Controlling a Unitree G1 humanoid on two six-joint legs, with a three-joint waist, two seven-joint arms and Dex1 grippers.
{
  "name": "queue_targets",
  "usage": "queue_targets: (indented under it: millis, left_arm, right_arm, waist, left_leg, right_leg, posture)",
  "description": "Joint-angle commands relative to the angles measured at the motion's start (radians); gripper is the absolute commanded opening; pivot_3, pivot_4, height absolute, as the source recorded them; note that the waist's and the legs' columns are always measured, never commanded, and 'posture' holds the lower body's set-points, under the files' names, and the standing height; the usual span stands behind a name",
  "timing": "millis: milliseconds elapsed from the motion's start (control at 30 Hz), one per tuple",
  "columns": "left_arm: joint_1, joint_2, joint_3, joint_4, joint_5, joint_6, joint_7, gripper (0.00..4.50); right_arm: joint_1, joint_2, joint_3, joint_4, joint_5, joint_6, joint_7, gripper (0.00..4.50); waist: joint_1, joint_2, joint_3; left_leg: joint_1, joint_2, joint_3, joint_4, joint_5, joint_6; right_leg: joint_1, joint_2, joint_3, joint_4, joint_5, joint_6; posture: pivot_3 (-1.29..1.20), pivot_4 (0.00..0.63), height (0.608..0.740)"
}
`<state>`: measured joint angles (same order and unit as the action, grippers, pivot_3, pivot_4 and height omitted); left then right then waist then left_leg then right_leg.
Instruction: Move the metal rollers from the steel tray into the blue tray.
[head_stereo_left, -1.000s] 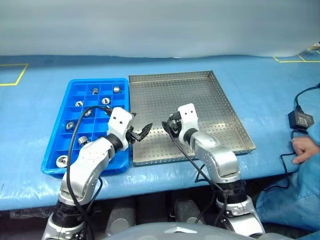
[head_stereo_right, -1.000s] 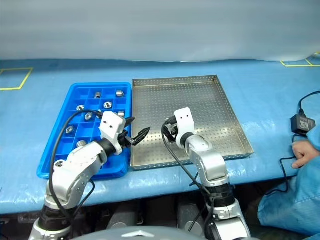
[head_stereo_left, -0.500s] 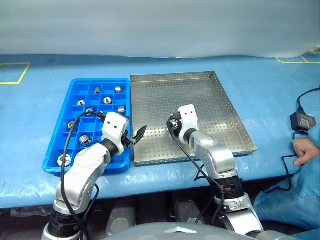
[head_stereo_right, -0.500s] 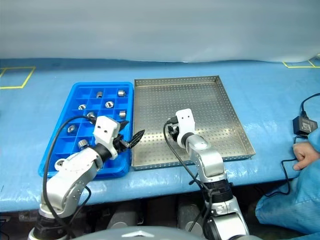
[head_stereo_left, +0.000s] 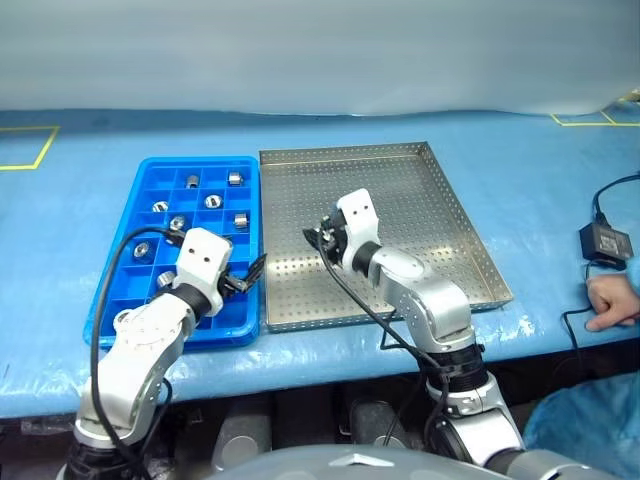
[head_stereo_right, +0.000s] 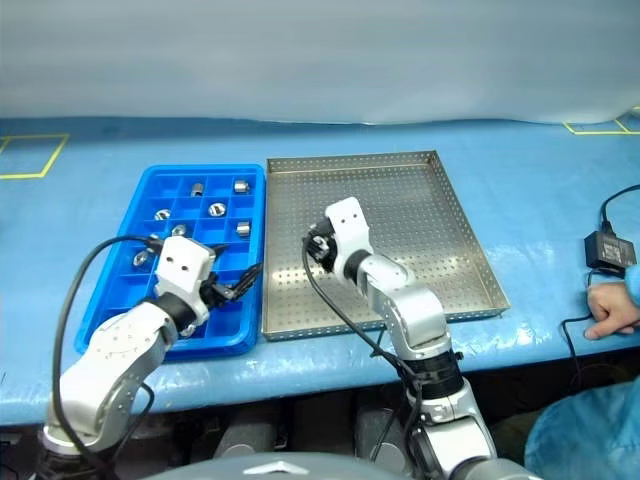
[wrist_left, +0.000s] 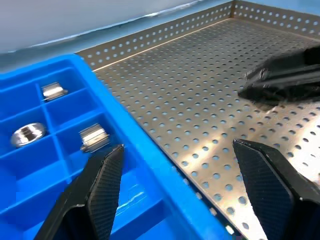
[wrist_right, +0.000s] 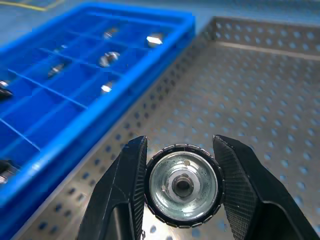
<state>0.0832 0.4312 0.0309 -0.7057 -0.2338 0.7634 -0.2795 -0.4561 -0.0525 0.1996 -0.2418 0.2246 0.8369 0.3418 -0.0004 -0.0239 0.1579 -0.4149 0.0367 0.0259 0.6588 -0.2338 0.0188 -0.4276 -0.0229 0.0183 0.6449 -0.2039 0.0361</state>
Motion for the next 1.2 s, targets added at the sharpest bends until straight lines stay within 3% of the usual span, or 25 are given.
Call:
queue_targets:
  millis: [33,400,933,1133,1200]
  left_arm:
    - [0.04,0.007,0.061,-0.08,0.016,0.019,0.03,3.8]
    - [0.17,-0.052,0.104,-0.184,0.033,0.043,0.103,3.8]
    - [0.204,-0.076,0.098,-0.224,0.056,0.049,0.143,3.8]
    - [0.175,-0.076,0.079,-0.206,0.06,0.048,0.139,3.8]
    - [0.155,-0.077,0.059,-0.193,0.061,0.046,0.135,3.8]
  right_arm:
    - [-0.068,0.032,0.049,0.023,0.033,-0.043,0.063,1.69]
    - [-0.275,0.18,0.188,0.459,-0.039,-0.272,0.172,1.69]
    - [-0.411,0.234,0.165,0.791,-0.143,-0.438,0.185,1.69]
    - [-0.374,0.232,0.148,0.702,-0.171,-0.454,0.103,3.64]
    - [-0.336,0.213,0.114,0.614,-0.15,-0.422,0.077,3.64]
  waist:
    - [0.013,0.0,0.0]
    - [0.079,0.0,0.0]
    - [0.127,0.0,0.0]
    - [0.137,0.001,0.001]
    - [0.137,0.001,0.001]
  left_leg:
    - [0.0,0.0,0.0,0.0,0.0,0.0]
    - [0.0,0.0,-0.001,-0.001,0.0,0.0]
    - [-0.001,-0.001,-0.003,-0.006,0.001,-0.004]
    - [-0.001,-0.001,-0.004,-0.008,0.001,-0.004]
    - [-0.001,-0.001,-0.005,-0.008,0.001,-0.005]
  right_leg:
    - [0.0,0.0,0.0,0.0,0.0,0.0]
    - [0.0,-0.002,-0.001,-0.001,0.0,-0.001]
    - [-0.001,-0.001,-0.006,-0.001,-0.003,-0.005]
    - [-0.001,-0.001,-0.007,-0.001,-0.004,-0.006]
    - [-0.002,-0.001,-0.007,-0.001,-0.004,-0.006]
  posture:
    - [0.21,0.15,0.74]
    - [0.36,0.15,0.74]
    - [0.42,0.15,0.74]
    - [0.39,0.15,0.74]
    - [0.38,0.15,0.74]
